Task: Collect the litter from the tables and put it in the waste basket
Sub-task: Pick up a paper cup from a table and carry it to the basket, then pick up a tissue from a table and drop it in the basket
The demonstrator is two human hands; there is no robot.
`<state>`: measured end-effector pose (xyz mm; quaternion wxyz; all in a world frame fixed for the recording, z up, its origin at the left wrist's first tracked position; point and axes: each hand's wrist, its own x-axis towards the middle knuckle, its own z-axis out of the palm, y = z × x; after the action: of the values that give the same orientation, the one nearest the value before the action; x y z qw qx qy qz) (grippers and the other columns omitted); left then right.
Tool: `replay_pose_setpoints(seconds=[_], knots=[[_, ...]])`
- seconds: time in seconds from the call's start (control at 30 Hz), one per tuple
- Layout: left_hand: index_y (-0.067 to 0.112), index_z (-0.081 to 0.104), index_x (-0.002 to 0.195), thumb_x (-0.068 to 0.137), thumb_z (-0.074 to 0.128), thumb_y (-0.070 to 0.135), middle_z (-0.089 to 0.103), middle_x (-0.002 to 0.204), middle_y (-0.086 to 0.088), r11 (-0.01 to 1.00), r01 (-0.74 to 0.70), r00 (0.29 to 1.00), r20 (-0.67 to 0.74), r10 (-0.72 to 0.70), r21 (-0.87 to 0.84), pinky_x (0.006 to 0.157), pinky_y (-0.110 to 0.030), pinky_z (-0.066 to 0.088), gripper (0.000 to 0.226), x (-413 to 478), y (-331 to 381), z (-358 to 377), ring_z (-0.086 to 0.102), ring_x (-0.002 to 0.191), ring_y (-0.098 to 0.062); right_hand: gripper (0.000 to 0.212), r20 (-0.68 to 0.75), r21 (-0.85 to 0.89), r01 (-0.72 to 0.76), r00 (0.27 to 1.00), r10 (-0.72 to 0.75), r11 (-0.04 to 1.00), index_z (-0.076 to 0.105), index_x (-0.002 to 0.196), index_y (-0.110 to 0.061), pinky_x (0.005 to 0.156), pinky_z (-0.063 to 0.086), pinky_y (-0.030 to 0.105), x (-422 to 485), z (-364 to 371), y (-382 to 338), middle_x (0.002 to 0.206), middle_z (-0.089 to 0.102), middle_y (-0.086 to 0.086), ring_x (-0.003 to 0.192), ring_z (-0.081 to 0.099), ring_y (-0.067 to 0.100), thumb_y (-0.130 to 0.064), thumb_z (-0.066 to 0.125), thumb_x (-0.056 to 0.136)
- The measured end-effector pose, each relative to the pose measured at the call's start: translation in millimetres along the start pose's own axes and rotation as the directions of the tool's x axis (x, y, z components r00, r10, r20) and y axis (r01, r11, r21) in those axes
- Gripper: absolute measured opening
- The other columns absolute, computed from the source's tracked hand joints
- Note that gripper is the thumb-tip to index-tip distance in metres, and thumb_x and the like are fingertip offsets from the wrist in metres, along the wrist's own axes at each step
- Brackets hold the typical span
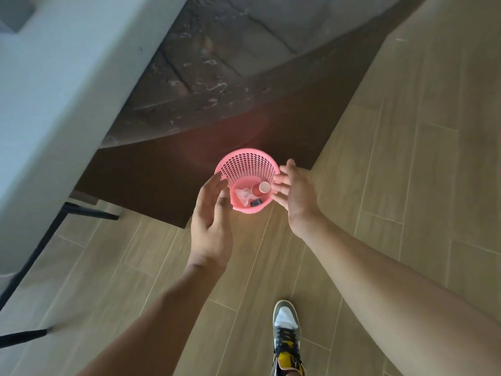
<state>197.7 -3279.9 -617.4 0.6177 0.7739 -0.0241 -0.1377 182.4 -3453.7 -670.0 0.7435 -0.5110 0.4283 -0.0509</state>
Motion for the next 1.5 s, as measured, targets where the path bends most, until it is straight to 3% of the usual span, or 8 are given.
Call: replay_pose_setpoints(seconds=[0.2,0.33,0.57,0.77,0.93,1.03,1.17,1.5], knots=[[0.048,0.058,0.131,0.104,0.047,0.040,0.067,0.138,0.009,0.995,-0.040,0.995,0.084,0.047,-0.088,0.116,-0.045,0.049,0.030,-40,26,-13,0.062,0.133,-0.010,0.058,-0.053,0.081,0.128,0.991,-0.124,0.988,0.065,0.132,-0.021,0.103,0.056,0.042,-83,-13,-13,0.125,0.072,0.001,0.116,0.069,0.018,-0.063,0.052,0.094],[0.047,0.060,0.132,0.101,0.048,0.045,0.068,0.137,0.009,0.992,-0.051,0.988,0.138,0.066,-0.114,0.117,-0.049,0.047,0.033,-80,48,-34,0.061,0.133,-0.009,0.047,-0.122,0.122,0.199,0.975,-0.184,0.972,0.072,0.113,-0.028,0.089,0.059,0.034,-150,-13,-21,0.107,0.077,-0.005,0.103,0.075,0.013,-0.065,0.053,0.092],[0.048,0.061,0.132,0.096,0.049,0.056,0.067,0.139,0.006,0.981,-0.112,0.971,0.192,0.142,-0.161,0.115,-0.048,0.050,0.039,-162,96,-84,0.062,0.135,-0.015,0.041,-0.204,0.173,0.283,0.948,-0.246,0.944,0.071,0.122,-0.023,0.078,0.062,0.024,-277,-20,-35,0.102,0.080,-0.009,0.100,0.076,0.009,-0.051,0.044,0.109],[0.066,0.064,0.117,0.095,0.049,0.057,0.069,0.133,0.012,0.966,-0.170,0.953,0.218,0.212,-0.193,0.115,-0.054,0.048,0.029,-217,153,-119,0.063,0.132,-0.014,0.040,-0.286,0.187,0.372,0.906,-0.312,0.909,0.073,0.121,-0.027,0.090,0.061,0.033,-381,-30,-58,0.111,0.079,-0.003,0.106,0.075,0.014,-0.052,0.044,0.108],[0.053,0.062,0.131,0.096,0.048,0.056,0.065,0.140,0.005,0.957,-0.163,0.929,0.287,0.231,-0.242,0.115,-0.055,0.048,0.037,-268,212,-126,0.064,0.131,-0.017,0.039,-0.365,0.153,0.480,0.840,-0.402,0.864,0.074,0.117,-0.031,0.092,0.061,0.036,-468,-48,-88,0.112,0.079,-0.001,0.107,0.074,0.016,-0.059,0.053,0.100],[0.032,0.054,0.149,0.099,0.048,0.051,0.062,0.145,0.006,0.947,-0.146,0.901,0.356,0.246,-0.285,0.113,-0.043,0.052,0.054,-301,242,-121,0.063,0.134,-0.018,0.039,-0.404,0.143,0.530,0.802,-0.439,0.836,0.077,0.110,-0.034,0.093,0.061,0.037,-512,-59,-106,0.112,0.078,0.000,0.105,0.074,0.016,-0.060,0.057,0.089],[0.028,0.052,0.152,0.101,0.043,0.046,0.060,0.147,0.012,0.934,-0.185,0.845,0.435,0.310,-0.307,0.097,-0.020,0.055,0.054,-339,279,-114,0.060,0.132,-0.002,0.037,-0.452,0.133,0.595,0.748,-0.486,0.793,0.079,0.105,-0.041,0.096,0.059,0.039,-565,-80,-124,0.115,0.077,0.001,0.106,0.073,0.015,-0.064,0.058,0.084],[0.040,0.054,0.148,0.096,0.042,0.061,0.058,0.147,0.021,0.887,-0.280,0.671,0.586,0.454,-0.367,0.109,-0.034,0.051,0.058,-432,345,-82,0.058,0.134,0.001,0.032,-0.620,0.068,0.700,0.588,-0.519,0.711,0.076,0.112,-0.031,0.101,0.055,0.044,-681,-163,-131,0.118,0.074,0.004,0.110,0.069,0.018,-0.044,0.051,0.096]])
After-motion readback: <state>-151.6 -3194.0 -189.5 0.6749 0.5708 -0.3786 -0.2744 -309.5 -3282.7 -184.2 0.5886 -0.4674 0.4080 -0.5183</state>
